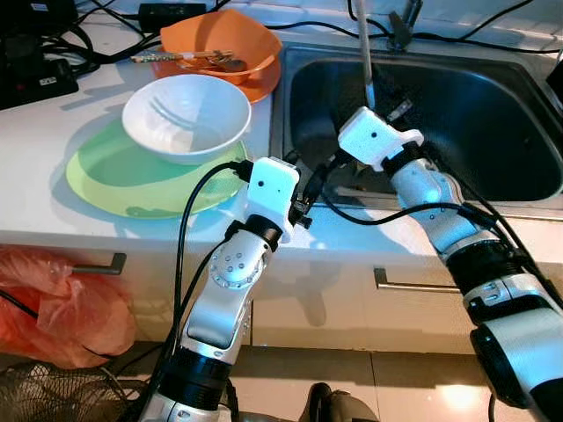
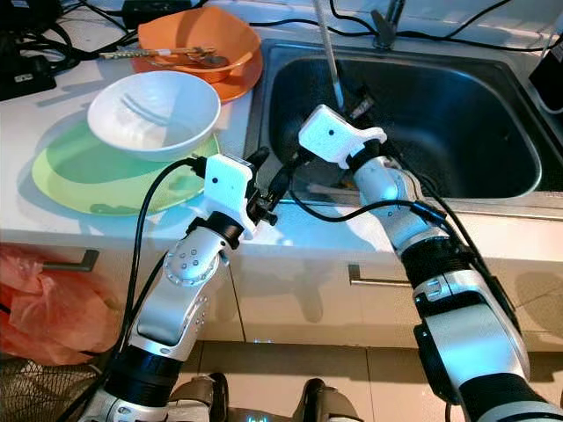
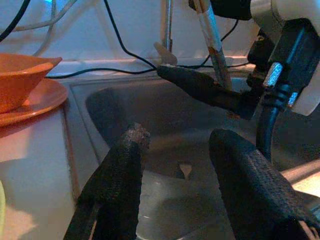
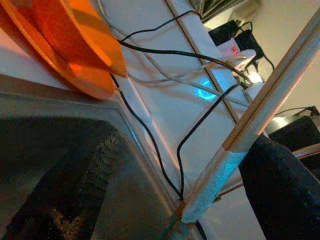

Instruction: Kitchen organization

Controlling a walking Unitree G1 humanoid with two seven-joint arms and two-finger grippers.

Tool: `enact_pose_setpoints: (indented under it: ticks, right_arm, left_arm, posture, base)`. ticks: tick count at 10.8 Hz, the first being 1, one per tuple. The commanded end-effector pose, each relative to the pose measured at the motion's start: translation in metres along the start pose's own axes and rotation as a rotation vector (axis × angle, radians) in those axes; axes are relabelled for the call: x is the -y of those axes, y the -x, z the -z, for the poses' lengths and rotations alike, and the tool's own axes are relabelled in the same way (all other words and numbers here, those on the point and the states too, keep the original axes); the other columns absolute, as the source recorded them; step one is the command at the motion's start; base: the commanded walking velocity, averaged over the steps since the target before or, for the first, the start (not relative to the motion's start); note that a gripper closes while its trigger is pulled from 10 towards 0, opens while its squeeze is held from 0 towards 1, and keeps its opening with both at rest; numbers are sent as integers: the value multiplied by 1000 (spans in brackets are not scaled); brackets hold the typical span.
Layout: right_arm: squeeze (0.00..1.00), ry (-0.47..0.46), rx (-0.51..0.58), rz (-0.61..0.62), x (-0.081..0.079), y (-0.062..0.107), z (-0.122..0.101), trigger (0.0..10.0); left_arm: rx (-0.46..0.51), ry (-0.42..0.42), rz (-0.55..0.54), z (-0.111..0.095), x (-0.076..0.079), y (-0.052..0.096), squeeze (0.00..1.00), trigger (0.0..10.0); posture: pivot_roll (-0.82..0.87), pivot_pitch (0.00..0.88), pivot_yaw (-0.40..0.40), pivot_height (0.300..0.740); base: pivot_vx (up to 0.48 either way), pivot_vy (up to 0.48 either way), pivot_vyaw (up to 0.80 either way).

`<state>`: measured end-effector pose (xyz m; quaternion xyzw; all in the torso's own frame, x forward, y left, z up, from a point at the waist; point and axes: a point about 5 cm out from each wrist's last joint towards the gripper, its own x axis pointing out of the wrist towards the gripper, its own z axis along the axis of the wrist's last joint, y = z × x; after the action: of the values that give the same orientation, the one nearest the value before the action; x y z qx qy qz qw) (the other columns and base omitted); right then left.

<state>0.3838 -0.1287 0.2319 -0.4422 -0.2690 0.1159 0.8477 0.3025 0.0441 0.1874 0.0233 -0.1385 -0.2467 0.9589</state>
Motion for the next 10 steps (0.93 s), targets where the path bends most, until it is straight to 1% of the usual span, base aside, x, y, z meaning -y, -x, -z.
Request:
enact_pose_setpoints:
  ticks: [1, 3, 4, 6, 8, 9, 10]
  right_arm:
    - [0, 4, 9, 7, 4, -2, -1, 10000]
    - [0, 55, 12, 0, 5, -2, 0, 10000]
    - [0, 148, 38, -18, 6, -2, -1, 10000]
    - [0, 234, 63, -58, 2, -2, -3, 10000]
    - [0, 179, 51, -32, 5, -3, -3, 10000]
    - [0, -16, -6, 51, 14, -6, 0, 10000]
    - [0, -92, -38, 97, 20, -8, 2, 10000]
  left_arm:
    - [-51, -3, 21, 11, 6, 1, 0, 10000]
    - [-52, -10, 23, 11, 6, 1, 0, 10000]
    - [-52, -12, 25, 11, 6, 1, 0, 10000]
    - [-53, -17, 32, 11, 8, 1, 0, 10000]
    - [-54, -16, 29, 12, 7, 1, 0, 10000]
    - [-53, -7, 24, 12, 7, 1, 0, 10000]
    - [-52, -6, 23, 12, 6, 1, 0, 10000]
  posture:
    - [149, 177, -66, 740]
    - [149, 177, -66, 740]
    - [145, 176, -64, 740]
    - [146, 177, -63, 740]
    - [147, 175, -63, 740]
    - [147, 173, -63, 740]
    - [147, 173, -63, 740]
  base:
    - [0, 0, 0]
    - [0, 0, 0]
    - [0, 0, 0]
    - [0, 0, 0]
    - [0, 0, 0]
    - [0, 0, 0]
    - [0, 0, 0]
